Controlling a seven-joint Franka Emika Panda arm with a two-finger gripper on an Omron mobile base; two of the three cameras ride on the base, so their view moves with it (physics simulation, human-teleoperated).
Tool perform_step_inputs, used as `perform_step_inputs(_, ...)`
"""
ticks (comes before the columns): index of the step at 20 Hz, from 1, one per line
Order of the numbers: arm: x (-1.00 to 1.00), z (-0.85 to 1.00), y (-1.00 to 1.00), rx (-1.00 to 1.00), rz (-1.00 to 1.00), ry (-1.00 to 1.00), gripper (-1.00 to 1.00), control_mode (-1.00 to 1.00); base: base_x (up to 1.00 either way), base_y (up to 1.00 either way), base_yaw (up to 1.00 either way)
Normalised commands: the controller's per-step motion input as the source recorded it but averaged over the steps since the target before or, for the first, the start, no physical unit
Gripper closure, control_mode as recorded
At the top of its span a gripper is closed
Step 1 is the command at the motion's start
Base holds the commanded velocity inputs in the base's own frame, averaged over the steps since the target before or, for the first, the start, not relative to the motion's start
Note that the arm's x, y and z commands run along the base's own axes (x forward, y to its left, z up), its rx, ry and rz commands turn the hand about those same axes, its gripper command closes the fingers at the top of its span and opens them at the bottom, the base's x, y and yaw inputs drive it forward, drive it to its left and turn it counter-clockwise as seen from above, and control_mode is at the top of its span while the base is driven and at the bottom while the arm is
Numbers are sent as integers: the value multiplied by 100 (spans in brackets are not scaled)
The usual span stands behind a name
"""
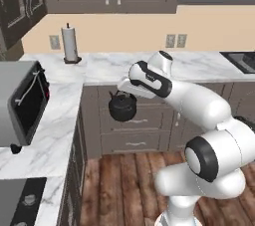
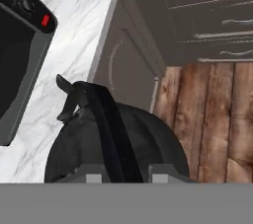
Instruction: The kettle is done boiling. Turn off the stove, then wait for 300 timesteps before moving the kettle to the dining table.
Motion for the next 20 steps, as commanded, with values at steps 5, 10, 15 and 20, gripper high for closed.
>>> perform_step_inputs(5,0,0,0,0,0,0,100,100,-8,-22,-58)
perform_step_inputs(10,0,0,0,0,0,0,100,100,-8,-24,-58)
perform_step_inputs(15,0,0,0,0,0,0,100,100,-7,-22,-58)
perform_step_inputs(20,0,0,0,0,0,0,100,100,-5,-22,-58)
